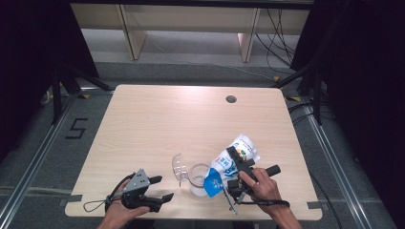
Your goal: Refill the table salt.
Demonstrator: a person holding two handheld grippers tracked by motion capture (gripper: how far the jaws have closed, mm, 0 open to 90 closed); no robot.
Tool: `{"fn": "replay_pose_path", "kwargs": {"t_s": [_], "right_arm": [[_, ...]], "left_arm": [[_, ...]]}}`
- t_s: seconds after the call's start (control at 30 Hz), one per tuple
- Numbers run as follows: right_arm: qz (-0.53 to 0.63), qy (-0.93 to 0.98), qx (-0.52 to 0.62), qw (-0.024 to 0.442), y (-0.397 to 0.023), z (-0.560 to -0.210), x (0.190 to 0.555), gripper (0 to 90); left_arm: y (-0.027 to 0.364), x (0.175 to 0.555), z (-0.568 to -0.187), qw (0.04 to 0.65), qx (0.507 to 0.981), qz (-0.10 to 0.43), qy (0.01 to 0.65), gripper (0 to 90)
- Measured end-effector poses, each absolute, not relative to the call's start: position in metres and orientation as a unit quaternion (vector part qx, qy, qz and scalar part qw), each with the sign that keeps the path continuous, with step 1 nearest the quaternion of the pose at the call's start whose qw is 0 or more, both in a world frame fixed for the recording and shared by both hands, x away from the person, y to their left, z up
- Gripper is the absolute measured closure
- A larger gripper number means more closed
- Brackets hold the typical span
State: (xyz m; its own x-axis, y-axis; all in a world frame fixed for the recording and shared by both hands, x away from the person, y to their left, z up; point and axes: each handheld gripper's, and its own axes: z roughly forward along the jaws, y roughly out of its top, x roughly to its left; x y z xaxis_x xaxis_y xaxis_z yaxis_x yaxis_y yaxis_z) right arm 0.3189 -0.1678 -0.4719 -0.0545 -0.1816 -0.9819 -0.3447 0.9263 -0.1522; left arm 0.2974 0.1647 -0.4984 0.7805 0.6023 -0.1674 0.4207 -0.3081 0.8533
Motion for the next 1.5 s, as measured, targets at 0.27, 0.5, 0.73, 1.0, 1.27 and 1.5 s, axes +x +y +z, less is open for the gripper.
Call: {"fn": "replay_pose_path", "kwargs": {"t_s": [0.27,0.5,0.73,1.0,1.27,1.5], "right_arm": [[0.070,0.717,-0.184,0.668,-0.1675,-0.4737,0.3192,54.1],[0.072,0.715,-0.186,0.670,-0.1674,-0.4734,0.3197,54.2],[0.075,0.717,-0.179,0.670,-0.1678,-0.4743,0.3193,54.2],[0.071,0.713,-0.185,0.672,-0.1676,-0.4732,0.3195,54.4],[0.063,0.720,-0.178,0.668,-0.1674,-0.4749,0.3180,55.0],[0.053,0.714,-0.200,0.668,-0.1663,-0.4706,0.3182,55.6]], "left_arm": [[0.1653,0.2978,-0.4983,0.491,0.806,0.094,0.317,23.7],[0.1652,0.2978,-0.4983,0.491,0.806,0.093,0.316,23.7],[0.1647,0.2974,-0.4984,0.494,0.805,0.092,0.317,23.7],[0.1647,0.2974,-0.4984,0.494,0.804,0.092,0.318,23.7],[0.1643,0.2976,-0.4986,0.495,0.804,0.092,0.317,23.7],[0.1644,0.2974,-0.4985,0.494,0.804,0.092,0.317,23.7]]}}
